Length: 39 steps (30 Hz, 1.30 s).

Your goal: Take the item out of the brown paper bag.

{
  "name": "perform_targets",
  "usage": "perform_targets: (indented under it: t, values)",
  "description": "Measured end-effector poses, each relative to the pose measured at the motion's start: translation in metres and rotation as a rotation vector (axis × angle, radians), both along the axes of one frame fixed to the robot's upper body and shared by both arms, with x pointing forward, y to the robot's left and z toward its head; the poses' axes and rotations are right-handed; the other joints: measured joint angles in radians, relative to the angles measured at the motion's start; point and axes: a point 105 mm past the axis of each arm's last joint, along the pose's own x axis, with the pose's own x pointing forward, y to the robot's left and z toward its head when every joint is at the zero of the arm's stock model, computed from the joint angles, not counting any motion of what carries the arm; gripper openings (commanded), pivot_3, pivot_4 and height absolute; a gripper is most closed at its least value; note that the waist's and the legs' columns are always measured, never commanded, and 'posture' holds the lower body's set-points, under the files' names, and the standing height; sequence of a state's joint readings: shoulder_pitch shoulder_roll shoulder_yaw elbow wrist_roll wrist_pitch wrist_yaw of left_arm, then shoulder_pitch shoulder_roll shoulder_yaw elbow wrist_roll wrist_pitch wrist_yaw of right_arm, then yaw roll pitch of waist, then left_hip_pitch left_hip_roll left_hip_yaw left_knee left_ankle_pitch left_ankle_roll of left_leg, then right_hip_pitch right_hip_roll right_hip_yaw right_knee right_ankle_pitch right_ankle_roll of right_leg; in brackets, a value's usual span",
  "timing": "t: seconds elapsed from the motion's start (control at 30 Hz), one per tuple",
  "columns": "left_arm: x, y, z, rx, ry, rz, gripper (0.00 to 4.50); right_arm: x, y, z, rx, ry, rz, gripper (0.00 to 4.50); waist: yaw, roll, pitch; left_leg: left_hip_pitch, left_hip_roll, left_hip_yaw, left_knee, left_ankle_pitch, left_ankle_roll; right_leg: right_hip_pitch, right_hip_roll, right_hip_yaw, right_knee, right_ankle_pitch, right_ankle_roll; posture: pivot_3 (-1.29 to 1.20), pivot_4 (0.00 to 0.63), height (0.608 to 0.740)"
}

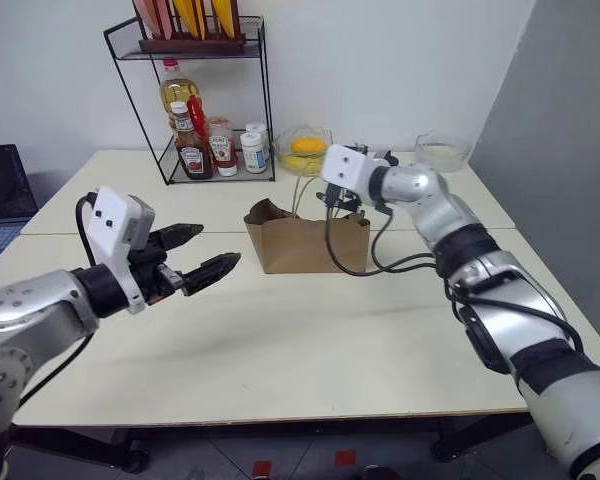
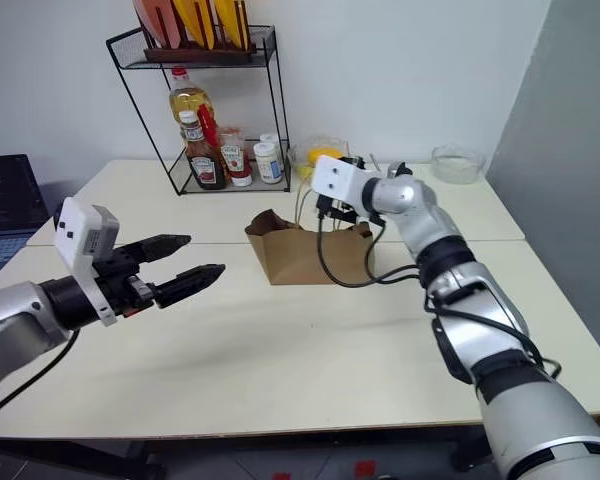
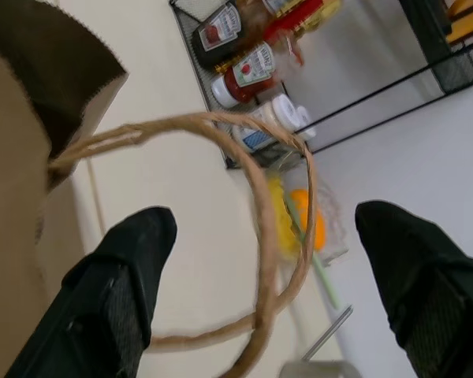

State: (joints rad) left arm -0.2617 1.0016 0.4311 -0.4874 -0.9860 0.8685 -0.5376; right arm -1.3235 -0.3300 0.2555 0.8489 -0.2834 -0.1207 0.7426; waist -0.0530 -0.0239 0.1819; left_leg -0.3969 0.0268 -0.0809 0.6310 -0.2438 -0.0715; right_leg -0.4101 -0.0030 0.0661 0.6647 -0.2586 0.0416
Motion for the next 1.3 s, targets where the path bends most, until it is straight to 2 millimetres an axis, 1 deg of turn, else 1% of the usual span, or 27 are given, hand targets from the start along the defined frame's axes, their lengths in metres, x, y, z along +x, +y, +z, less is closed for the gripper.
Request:
perform_targets:
  t: [0.07, 0.1, 0.13, 0.17, 0.2, 0.23, 0.27, 0.3, 0.33, 0.37, 0.43, 0.47, 0.5, 0.57, 0.6, 0.67, 0.73, 0.8, 0.87, 0.93, 1.07, 1.2, 1.3]
  values:
    - [0.008, 0.003, 0.002, 0.016, 0.001, -0.022, 4.5, -0.011, -0.01, 0.0, 0.035, 0.056, 0.022, 3.99, -0.001, 0.001, 0.0, 0.0, 0.0, 0.0, 0.0, 0.0, 0.0, 0.0, 0.0, 0.0, 0.001, 0.0, 0.0, 0.0, 0.15, 0.74]
    - [0.013, 0.004, 0.003, 0.019, -0.009, -0.029, 4.5, -0.016, -0.011, 0.002, 0.063, 0.077, 0.032, 3.99, -0.001, 0.001, 0.0, 0.0, 0.001, 0.0, 0.0, 0.0, 0.0, 0.0, 0.001, 0.0, 0.001, 0.0, 0.0, 0.0, 0.15, 0.74]
    - [0.023, 0.004, 0.007, 0.029, -0.03, -0.041, 4.5, -0.022, -0.016, 0.004, 0.106, 0.105, 0.031, 3.99, 0.0, 0.001, 0.0, 0.001, 0.001, 0.0, 0.0, 0.0, 0.0, 0.0, 0.001, -0.001, 0.001, 0.0, 0.0, 0.0, 0.15, 0.74]
    - [0.035, 0.003, 0.012, 0.024, -0.055, -0.048, 4.5, -0.028, -0.022, 0.006, 0.153, 0.13, 0.031, 3.99, 0.006, 0.001, 0.0, 0.0, 0.001, -0.001, 0.0, 0.0, 0.0, 0.0, 0.001, -0.002, 0.001, 0.0, 0.0, 0.0, 0.15, 0.74]
    - [0.046, 0.006, 0.02, 0.017, -0.09, -0.031, 4.5, -0.035, -0.024, 0.009, 0.196, 0.155, 0.043, 3.99, 0.008, 0.001, 0.0, 0.0, 0.001, -0.001, 0.001, 0.0, 0.0, 0.0, 0.002, -0.001, 0.001, 0.0, 0.0, 0.0, 0.15, 0.74]
    - [0.061, 0.007, 0.026, 0.012, -0.117, -0.027, 4.5, -0.044, -0.031, 0.014, 0.251, 0.182, 0.042, 3.99, 0.011, 0.001, 0.0, 0.0, 0.001, -0.001, 0.001, 0.0, 0.0, 0.0, 0.002, -0.002, 0.001, 0.0, 0.0, 0.0, 0.15, 0.74]
    - [0.071, 0.01, 0.03, 0.018, -0.14, -0.009, 4.5, -0.05, -0.033, 0.017, 0.292, 0.206, 0.053, 3.99, 0.014, 0.001, 0.0, 0.0, 0.001, 0.0, 0.001, 0.0, 0.0, 0.0, 0.002, -0.001, 0.001, 0.0, 0.0, 0.0, 0.15, 0.74]
    - [0.087, 0.007, 0.035, 0.018, -0.162, -0.009, 4.5, -0.059, -0.04, 0.021, 0.365, 0.249, 0.06, 3.99, 0.019, 0.001, 0.0, 0.0, 0.001, -0.001, 0.001, 0.0, 0.0, 0.001, 0.002, -0.001, 0.001, 0.0, 0.0, 0.0, 0.15, 0.74]
    - [0.103, 0.007, 0.04, 0.017, -0.181, 0.004, 4.5, -0.069, -0.043, 0.024, 0.44, 0.301, 0.08, 3.99, 0.026, 0.001, 0.0, 0.0, 0.001, -0.001, 0.002, 0.0, 0.0, 0.001, 0.002, -0.003, 0.001, 0.0, 0.0, 0.0, 0.15, 0.74]
    - [0.116, 0.008, 0.044, 0.026, -0.194, 0.022, 4.5, -0.078, -0.041, 0.025, 0.476, 0.347, 0.109, 3.99, 0.025, 0.0, 0.0, -0.001, 0.001, -0.002, 0.002, 0.0, 0.0, 0.001, 0.002, -0.003, 0.0, 0.0, 0.0, 0.0, 0.15, 0.74]
    - [0.142, -0.002, 0.047, 0.062, -0.2, 0.01, 4.5, -0.097, -0.047, 0.016, 0.493, 0.42, 0.121, 3.99, 0.031, 0.0, 0.0, -0.002, -0.001, -0.002, 0.003, 0.0, 0.0, 0.001, 0.001, -0.004, 0.0, 0.0, 0.0, 0.0, 0.15, 0.74]
    - [0.15, -0.004, 0.047, 0.093, -0.2, 0.009, 4.5, -0.103, -0.047, 0.008, 0.486, 0.454, 0.121, 3.99, 0.028, 0.0, 0.0, -0.003, -0.001, -0.002, 0.004, 0.0, 0.001, 0.001, 0.001, -0.003, -0.001, 0.0, 0.0, 0.0, 0.15, 0.74]
    - [0.159, -0.01, 0.045, 0.134, -0.195, -0.002, 4.5, -0.109, -0.051, -0.002, 0.473, 0.484, 0.104, 3.99, 0.026, 0.0, 0.0, -0.003, -0.002, -0.001, 0.004, 0.0, 0.001, 0.001, -0.001, -0.002, -0.001, 0.0, 0.0, 0.0, 0.15, 0.74]
    - [0.172, -0.024, 0.039, 0.222, -0.193, -0.012, 4.5, -0.118, -0.056, -0.021, 0.463, 0.543, 0.071, 3.99, 0.024, 0.0, 0.0, -0.004, -0.003, -0.001, 0.004, 0.0, 0.001, 0.0, -0.001, -0.002, -0.001, 0.0, 0.0, 0.0, 0.15, 0.74]
    - [0.177, -0.03, 0.036, 0.255, -0.192, -0.005, 4.5, -0.123, -0.055, -0.025, 0.463, 0.562, 0.068, 3.99, 0.023, 0.0, 0.0, -0.004, -0.002, -0.001, 0.004, 0.0, 0.001, 0.0, -0.001, -0.001, -0.001, 0.0, 0.0, 0.0, 0.15, 0.74]
    - [0.185, -0.046, 0.029, 0.319, -0.196, 0.011, 4.5, -0.133, -0.051, -0.027, 0.464, 0.568, 0.074, 3.99, 0.016, 0.0, 0.0, -0.004, -0.002, -0.001, 0.004, 0.0, 0.001, -0.001, 0.0, -0.001, 0.0, 0.0, 0.0, 0.0, 0.15, 0.74]
    - [0.191, -0.059, 0.021, 0.417, -0.202, 0.02, 4.5, -0.143, -0.048, -0.026, 0.465, 0.557, 0.078, 3.99, 0.011, 0.0, 0.0, -0.003, -0.001, -0.001, 0.004, 0.0, 0.001, -0.001, 0.0, -0.001, 0.0, 0.0, 0.0, 0.0, 0.15, 0.74]
    - [0.195, -0.065, 0.006, 0.572, -0.207, 0.026, 4.5, -0.151, -0.045, -0.031, 0.46, 0.571, 0.079, 3.99, 0.004, 0.0, 0.0, -0.003, -0.001, -0.001, 0.004, 0.0, 0.001, -0.001, 0.0, -0.001, 0.001, 0.0, 0.0, 0.0, 0.15, 0.74]
    - [0.198, -0.069, -0.01, 0.714, -0.207, 0.028, 4.5, -0.154, -0.047, -0.036, 0.463, 0.583, 0.056, 3.99, 0.002, -0.001, 0.0, -0.003, -0.001, -0.001, 0.004, 0.0, 0.001, -0.001, 0.0, -0.001, 0.001, 0.0, 0.0, 0.0, 0.15, 0.74]
    - [0.197, -0.074, -0.016, 0.792, -0.209, -0.004, 4.5, -0.155, -0.051, -0.043, 0.459, 0.594, 0.02, 3.99, 0.003, -0.001, 0.0, -0.003, -0.001, -0.001, 0.004, 0.0, 0.001, 0.0, 0.0, -0.001, 0.001, 0.0, 0.0, 0.0, 0.15, 0.74]
    - [0.189, -0.076, -0.023, 0.828, -0.163, -0.112, 4.5, -0.154, -0.057, -0.047, 0.455, 0.594, -0.018, 3.99, 0.002, -0.001, 0.0, -0.003, -0.001, -0.001, 0.004, 0.0, 0.001, 0.0, 0.001, -0.001, 0.001, 0.0, 0.001, 0.0, 0.15, 0.74]
    - [0.169, -0.073, -0.028, 0.783, -0.05, -0.308, 4.5, -0.152, -0.058, -0.046, 0.462, 0.59, -0.016, 3.99, -0.002, -0.001, 0.0, -0.003, -0.001, -0.001, 0.004, 0.0, 0.001, 0.0, 0.001, -0.001, 0.001, 0.0, 0.001, 0.0, 0.15, 0.74]
    - [0.149, -0.07, -0.041, 0.74, 0.002, -0.474, 4.5, -0.148, -0.062, -0.049, 0.459, 0.594, -0.022, 3.99, -0.004, 0.0, 0.0, -0.002, 0.0, 0.0, 0.003, 0.0, 0.001, 0.0, 0.001, 0.0, 0.001, 0.0, 0.001, 0.0, 0.15, 0.74]
